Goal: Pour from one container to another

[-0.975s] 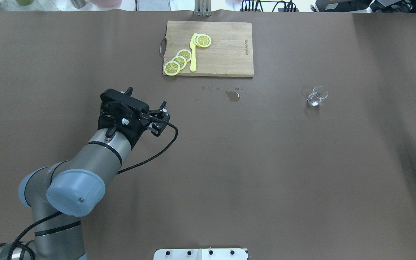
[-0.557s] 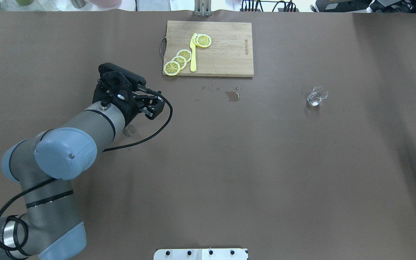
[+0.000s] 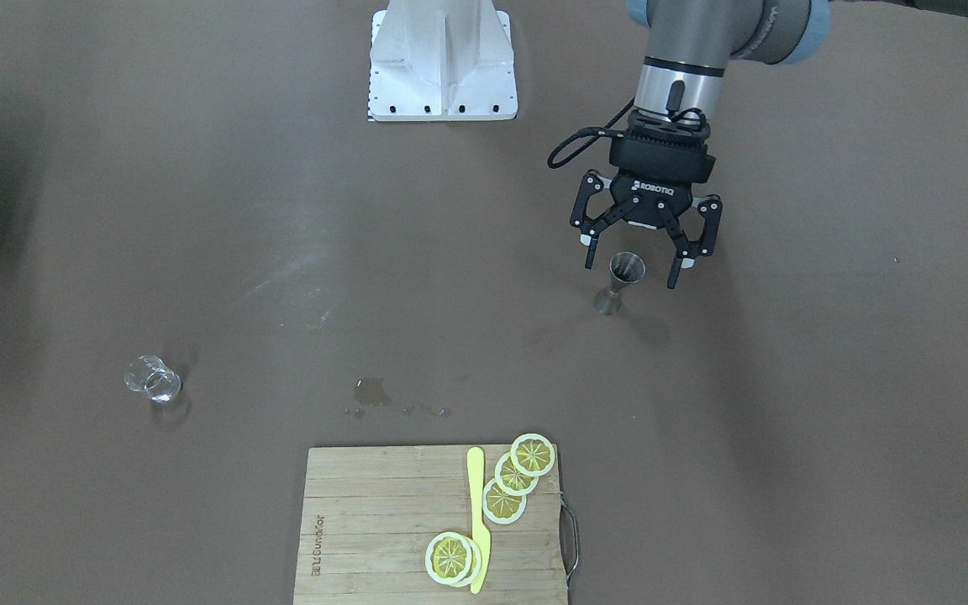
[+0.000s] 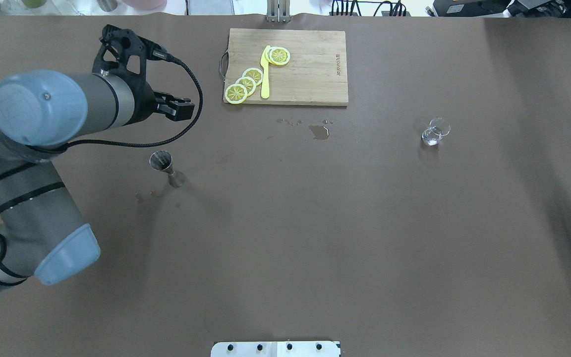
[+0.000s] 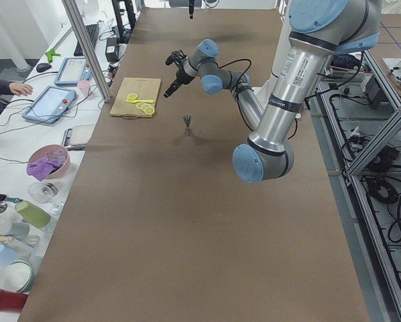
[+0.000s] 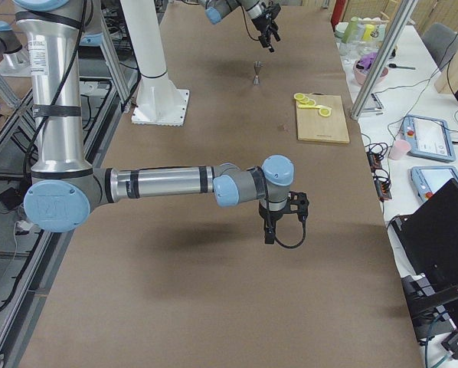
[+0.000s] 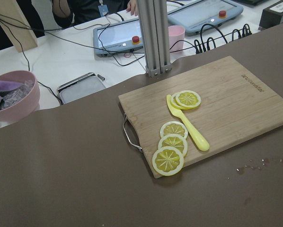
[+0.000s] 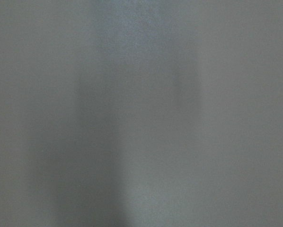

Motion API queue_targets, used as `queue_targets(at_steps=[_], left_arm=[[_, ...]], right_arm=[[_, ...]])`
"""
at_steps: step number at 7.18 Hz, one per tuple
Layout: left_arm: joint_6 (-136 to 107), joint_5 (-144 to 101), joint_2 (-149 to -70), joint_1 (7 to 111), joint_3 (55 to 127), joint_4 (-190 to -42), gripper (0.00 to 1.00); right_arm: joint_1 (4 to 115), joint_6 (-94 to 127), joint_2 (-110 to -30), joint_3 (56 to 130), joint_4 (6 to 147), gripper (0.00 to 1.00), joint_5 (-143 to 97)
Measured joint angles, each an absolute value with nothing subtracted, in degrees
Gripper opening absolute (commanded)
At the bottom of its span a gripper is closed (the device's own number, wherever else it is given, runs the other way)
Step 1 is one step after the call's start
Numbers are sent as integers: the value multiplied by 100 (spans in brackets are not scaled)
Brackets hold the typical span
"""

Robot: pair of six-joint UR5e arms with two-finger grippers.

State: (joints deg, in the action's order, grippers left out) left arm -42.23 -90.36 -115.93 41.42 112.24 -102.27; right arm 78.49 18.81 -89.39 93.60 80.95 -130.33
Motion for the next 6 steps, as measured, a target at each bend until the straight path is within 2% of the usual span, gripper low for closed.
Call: queue_targets(at_steps=[3, 6], left_arm=[[-4126, -10711, -11621, 5081, 11010, -9673, 96], [-2965, -12526, -11147, 6392, 10438, -9545, 98]], right_arm=[[7843, 1881, -8939, 9361, 8095, 100, -13034], [7833, 1881, -8946, 9360, 8095, 100, -13028]])
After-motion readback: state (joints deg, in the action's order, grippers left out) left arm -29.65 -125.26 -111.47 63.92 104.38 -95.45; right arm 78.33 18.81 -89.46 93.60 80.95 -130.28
